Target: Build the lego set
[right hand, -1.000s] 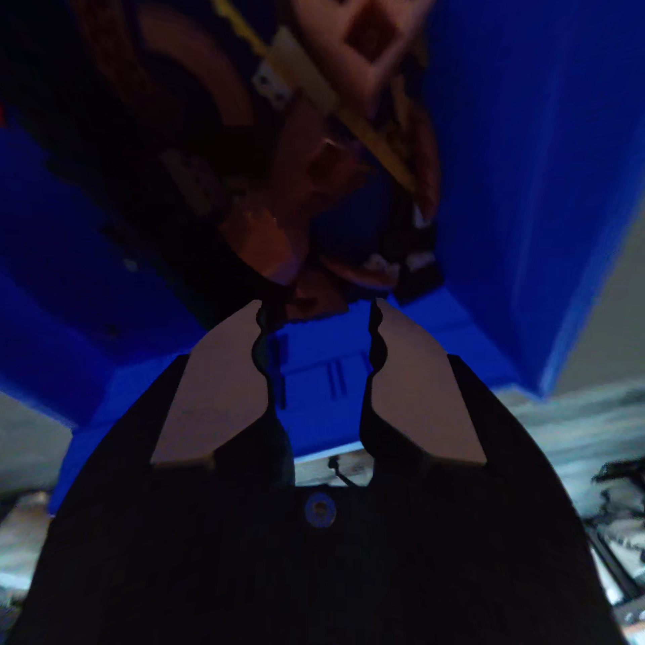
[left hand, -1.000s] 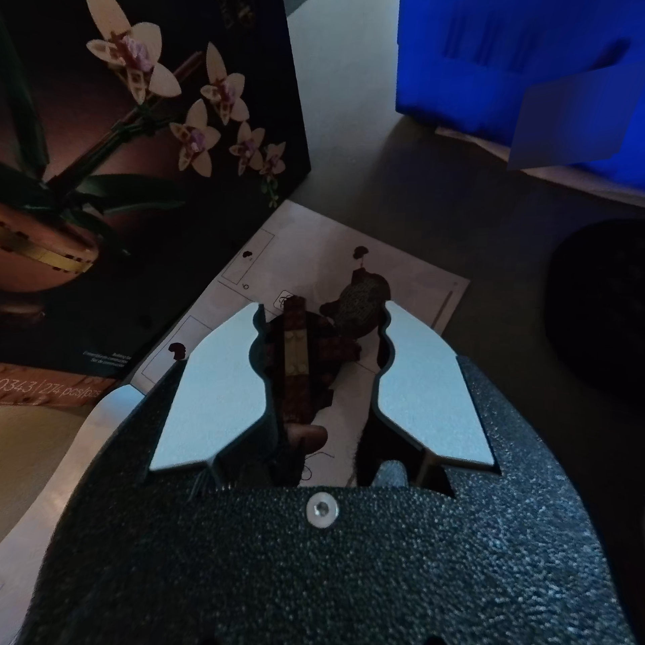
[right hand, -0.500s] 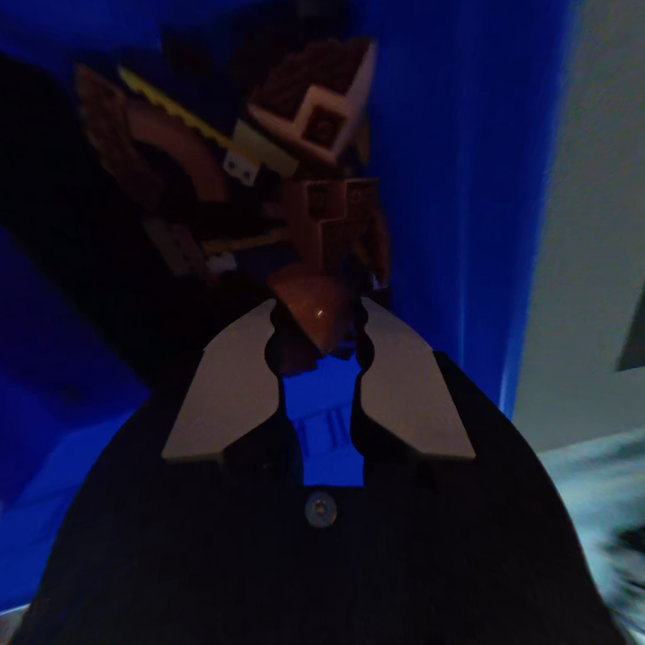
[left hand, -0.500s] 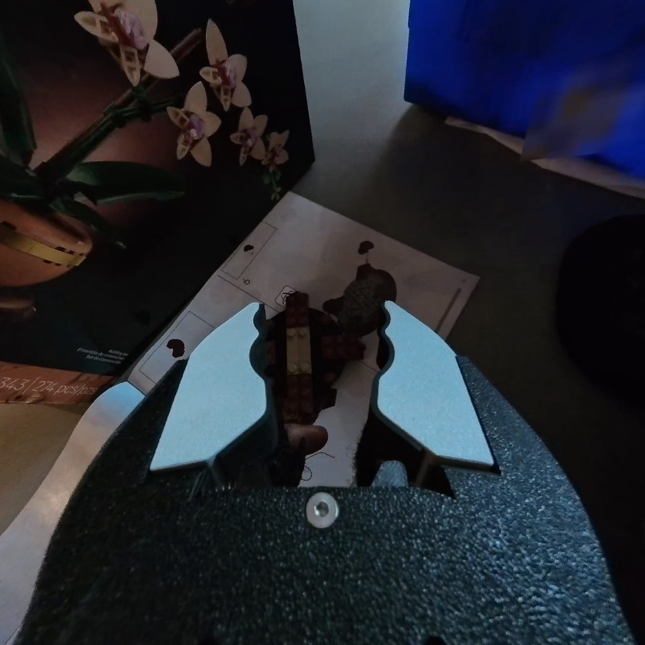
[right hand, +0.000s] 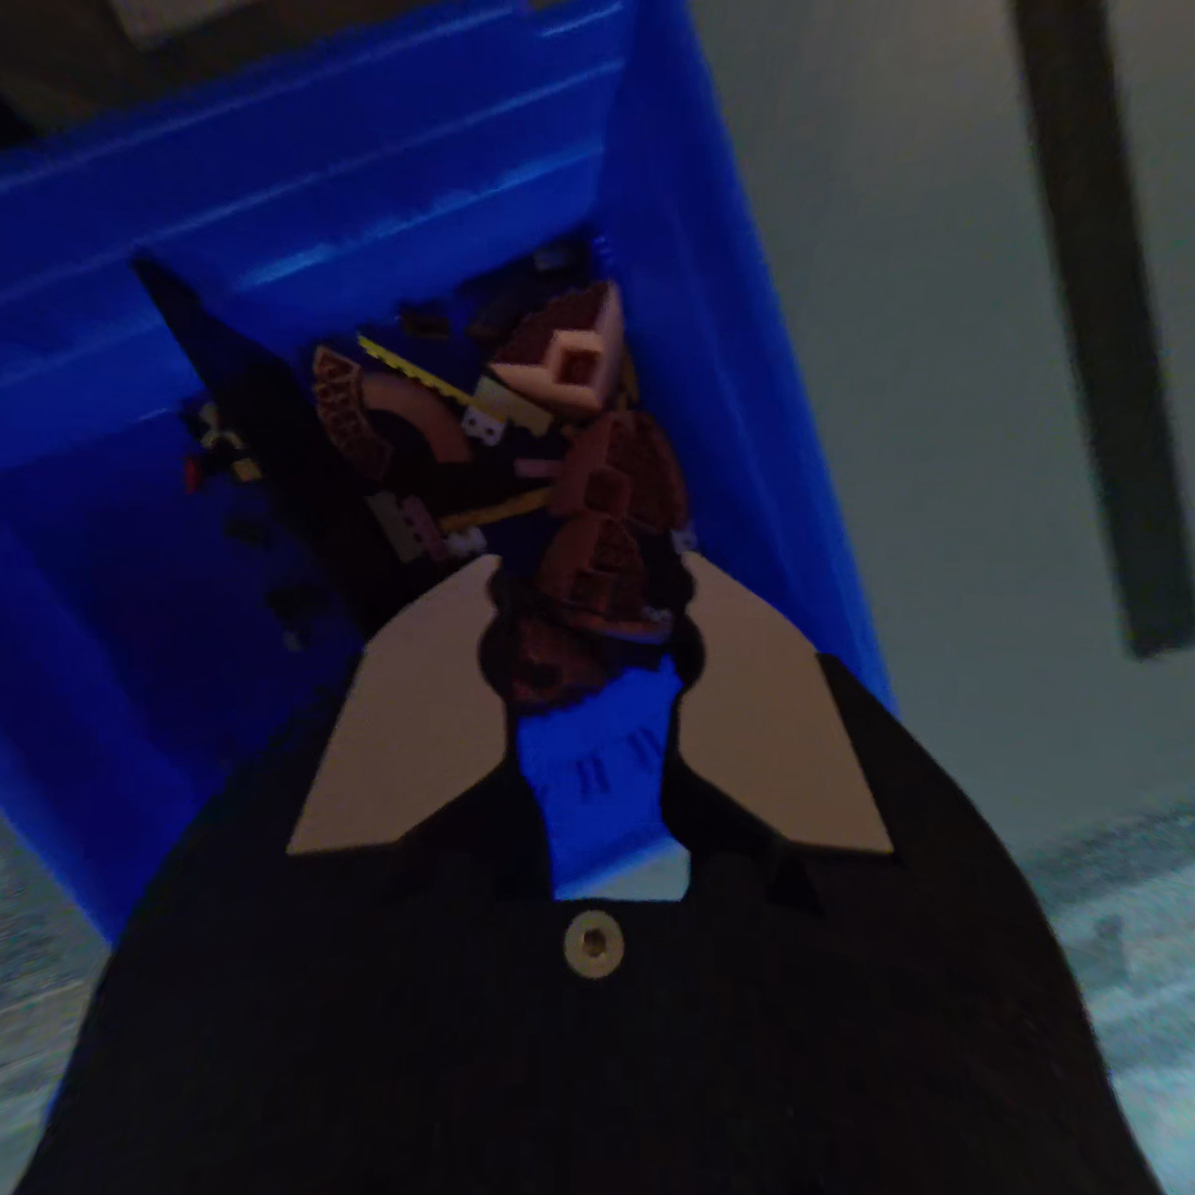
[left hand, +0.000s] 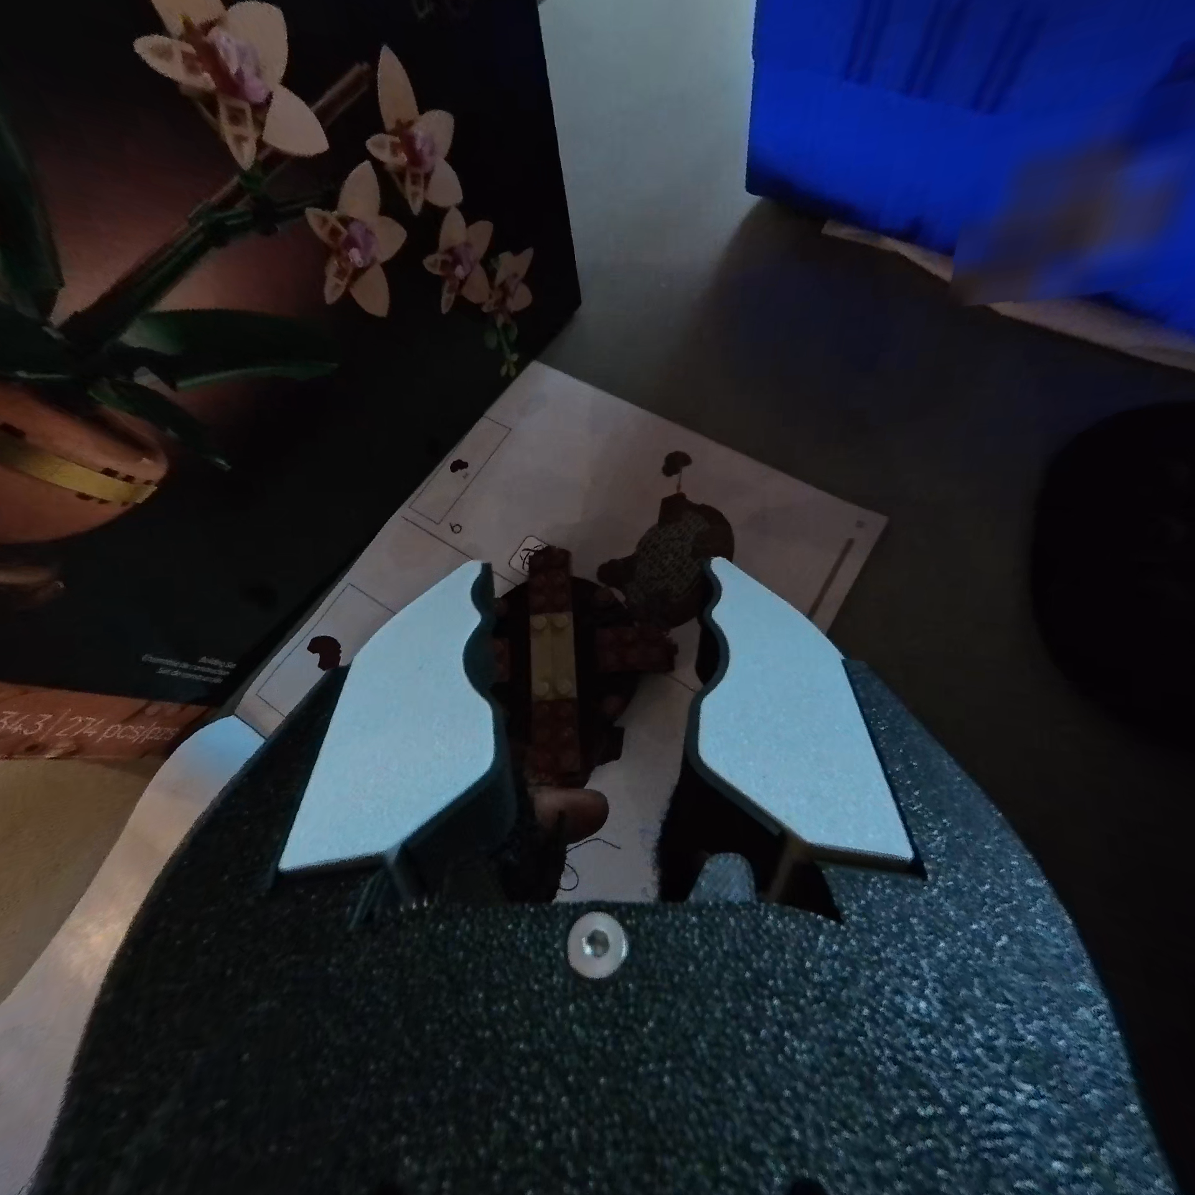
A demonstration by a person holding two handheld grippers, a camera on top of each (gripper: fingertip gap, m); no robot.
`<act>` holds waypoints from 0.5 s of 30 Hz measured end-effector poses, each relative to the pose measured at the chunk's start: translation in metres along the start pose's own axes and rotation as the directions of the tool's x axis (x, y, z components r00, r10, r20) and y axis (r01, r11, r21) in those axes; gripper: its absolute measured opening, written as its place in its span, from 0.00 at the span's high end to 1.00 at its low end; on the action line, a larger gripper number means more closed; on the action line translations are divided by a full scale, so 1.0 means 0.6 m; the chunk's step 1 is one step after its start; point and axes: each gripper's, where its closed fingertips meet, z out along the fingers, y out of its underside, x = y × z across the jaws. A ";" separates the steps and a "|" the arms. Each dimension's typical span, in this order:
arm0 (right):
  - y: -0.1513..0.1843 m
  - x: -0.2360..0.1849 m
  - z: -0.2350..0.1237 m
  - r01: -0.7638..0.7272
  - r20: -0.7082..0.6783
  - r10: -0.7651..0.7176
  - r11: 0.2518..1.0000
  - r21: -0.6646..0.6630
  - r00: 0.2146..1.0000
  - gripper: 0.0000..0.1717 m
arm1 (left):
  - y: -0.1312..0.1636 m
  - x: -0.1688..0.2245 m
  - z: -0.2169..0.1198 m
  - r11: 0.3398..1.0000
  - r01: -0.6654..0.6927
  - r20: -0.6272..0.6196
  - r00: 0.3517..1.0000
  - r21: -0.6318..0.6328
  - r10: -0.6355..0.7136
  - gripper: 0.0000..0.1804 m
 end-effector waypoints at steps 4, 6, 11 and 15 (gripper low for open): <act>-0.048 -0.032 0.063 -0.056 0.069 0.053 0.997 0.047 0.996 0.67 | -0.005 0.003 0.000 1.000 -0.021 0.004 1.000 -0.007 0.022 0.67; -0.068 -0.030 0.091 -0.066 0.044 0.064 0.996 0.055 0.997 0.66 | -0.006 0.003 -0.001 1.000 -0.029 0.010 1.000 -0.009 0.029 0.67; -0.071 -0.019 0.140 -0.068 0.025 0.068 0.998 0.001 0.997 0.68 | -0.001 -0.001 -0.004 0.999 -0.026 0.027 0.999 -0.023 0.026 0.67; -0.058 -0.035 0.145 -0.041 0.071 0.041 0.999 -0.002 0.997 0.73 | -0.002 -0.004 -0.005 0.999 -0.025 0.035 0.999 -0.024 0.026 0.67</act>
